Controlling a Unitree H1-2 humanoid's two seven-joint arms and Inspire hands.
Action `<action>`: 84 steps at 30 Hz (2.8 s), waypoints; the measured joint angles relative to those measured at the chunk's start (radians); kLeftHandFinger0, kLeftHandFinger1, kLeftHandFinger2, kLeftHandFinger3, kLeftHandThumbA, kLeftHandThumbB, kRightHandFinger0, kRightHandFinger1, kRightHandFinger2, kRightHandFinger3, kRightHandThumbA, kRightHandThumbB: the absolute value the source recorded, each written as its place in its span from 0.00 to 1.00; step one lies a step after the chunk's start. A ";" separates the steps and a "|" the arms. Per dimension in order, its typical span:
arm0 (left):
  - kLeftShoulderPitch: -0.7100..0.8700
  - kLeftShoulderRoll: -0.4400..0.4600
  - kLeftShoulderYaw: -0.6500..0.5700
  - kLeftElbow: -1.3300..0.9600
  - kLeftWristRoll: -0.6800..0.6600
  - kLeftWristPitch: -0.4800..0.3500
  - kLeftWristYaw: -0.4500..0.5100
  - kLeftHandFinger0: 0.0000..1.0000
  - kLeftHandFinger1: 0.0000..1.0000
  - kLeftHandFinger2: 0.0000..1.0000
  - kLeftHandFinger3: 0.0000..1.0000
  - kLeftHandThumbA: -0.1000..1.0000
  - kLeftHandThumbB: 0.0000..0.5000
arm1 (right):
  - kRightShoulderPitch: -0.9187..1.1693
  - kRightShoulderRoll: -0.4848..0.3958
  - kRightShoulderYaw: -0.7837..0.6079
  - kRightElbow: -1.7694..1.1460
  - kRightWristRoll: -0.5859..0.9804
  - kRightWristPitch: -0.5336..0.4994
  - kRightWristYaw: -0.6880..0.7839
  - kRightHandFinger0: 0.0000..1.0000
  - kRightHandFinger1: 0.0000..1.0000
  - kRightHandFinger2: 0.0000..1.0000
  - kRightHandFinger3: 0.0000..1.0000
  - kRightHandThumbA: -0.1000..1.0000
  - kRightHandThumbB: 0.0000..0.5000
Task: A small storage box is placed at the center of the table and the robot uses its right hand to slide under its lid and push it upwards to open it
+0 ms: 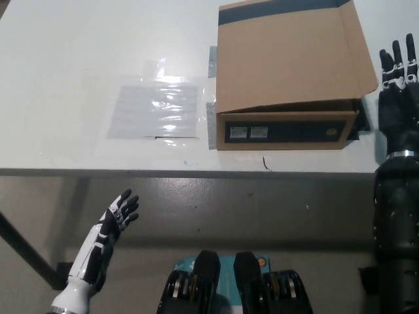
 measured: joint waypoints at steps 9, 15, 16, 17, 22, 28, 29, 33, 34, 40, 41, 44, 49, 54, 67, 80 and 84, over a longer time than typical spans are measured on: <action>-0.001 0.000 -0.001 0.000 0.000 -0.001 0.000 1.00 1.00 1.00 1.00 1.00 0.72 | 0.000 0.038 -0.001 -0.002 0.013 0.001 0.002 1.00 1.00 1.00 1.00 1.00 0.71; -0.002 0.000 -0.001 0.000 0.000 0.000 0.000 1.00 1.00 1.00 1.00 1.00 0.75 | -0.001 0.037 -0.001 0.023 0.012 -0.003 0.002 1.00 1.00 1.00 1.00 1.00 0.69; -0.003 0.000 -0.001 0.000 0.000 0.000 0.000 1.00 1.00 1.00 1.00 1.00 0.75 | -0.001 0.036 -0.001 0.026 0.012 -0.003 0.002 1.00 1.00 1.00 1.00 1.00 0.69; -0.003 0.000 -0.001 0.000 0.000 0.000 0.000 1.00 1.00 1.00 1.00 1.00 0.75 | -0.001 0.035 -0.001 0.028 0.012 -0.003 0.002 1.00 1.00 1.00 1.00 1.00 0.70; -0.003 0.000 -0.001 0.000 0.000 -0.002 0.000 1.00 1.00 1.00 1.00 1.00 0.75 | -0.002 0.037 -0.001 0.034 0.010 -0.003 0.000 1.00 1.00 1.00 1.00 1.00 0.70; -0.003 0.000 -0.001 0.000 0.000 -0.001 -0.001 1.00 1.00 1.00 1.00 1.00 0.78 | -0.007 0.058 0.000 0.008 0.013 -0.001 -0.003 1.00 1.00 1.00 1.00 1.00 0.73; -0.003 0.000 -0.001 0.000 0.000 -0.001 -0.001 1.00 1.00 1.00 1.00 1.00 0.79 | -0.008 0.060 0.000 0.006 0.013 -0.001 -0.003 1.00 1.00 1.00 1.00 1.00 0.73; -0.003 0.000 -0.001 -0.001 0.000 -0.001 -0.003 1.00 1.00 1.00 1.00 1.00 0.79 | -0.019 0.070 0.000 -0.022 0.018 0.003 -0.003 1.00 1.00 1.00 1.00 1.00 0.74; -0.003 0.000 -0.001 -0.001 0.000 -0.001 -0.003 1.00 1.00 1.00 1.00 1.00 0.79 | -0.020 0.074 0.000 -0.037 0.019 0.007 -0.003 1.00 1.00 1.00 1.00 1.00 0.74; -0.004 0.000 -0.001 -0.001 0.000 -0.001 -0.007 1.00 1.00 1.00 1.00 1.00 0.77 | -0.019 0.117 0.035 -0.206 0.026 0.044 -0.013 1.00 1.00 1.00 1.00 1.00 0.78; -0.004 0.000 0.000 -0.001 0.000 -0.001 -0.009 1.00 1.00 1.00 1.00 1.00 0.76 | -0.019 0.130 0.053 -0.248 0.025 0.053 -0.017 1.00 1.00 1.00 1.00 1.00 0.78; -0.005 0.000 0.000 -0.001 0.000 -0.001 -0.013 1.00 1.00 1.00 1.00 1.00 0.75 | -0.019 0.163 0.089 -0.321 0.024 0.073 -0.033 1.00 1.00 1.00 1.00 1.00 0.72; -0.005 0.000 0.000 -0.001 0.000 -0.001 -0.015 1.00 1.00 1.00 1.00 1.00 0.73 | -0.022 0.215 0.138 -0.385 0.019 0.100 -0.058 1.00 1.00 1.00 1.00 1.00 0.74; -0.005 0.000 0.000 -0.001 0.000 -0.001 -0.016 1.00 1.00 1.00 1.00 1.00 0.73 | -0.033 0.248 0.183 -0.393 0.011 0.120 -0.076 1.00 1.00 1.00 1.00 1.00 0.73; -0.004 0.000 -0.004 -0.001 0.001 -0.001 -0.025 1.00 1.00 1.00 1.00 1.00 0.76 | -0.125 0.315 0.283 -0.330 -0.032 0.165 -0.104 1.00 1.00 1.00 1.00 1.00 0.76; -0.003 0.001 -0.010 0.000 0.001 -0.001 -0.038 1.00 1.00 1.00 1.00 1.00 0.80 | -0.306 0.294 0.318 0.140 -0.121 0.161 -0.070 1.00 1.00 1.00 1.00 1.00 0.65; -0.003 0.002 -0.011 -0.005 0.001 0.002 -0.039 1.00 1.00 1.00 1.00 1.00 0.80 | -0.361 0.280 0.316 0.292 -0.142 0.148 -0.037 1.00 1.00 1.00 1.00 1.00 0.64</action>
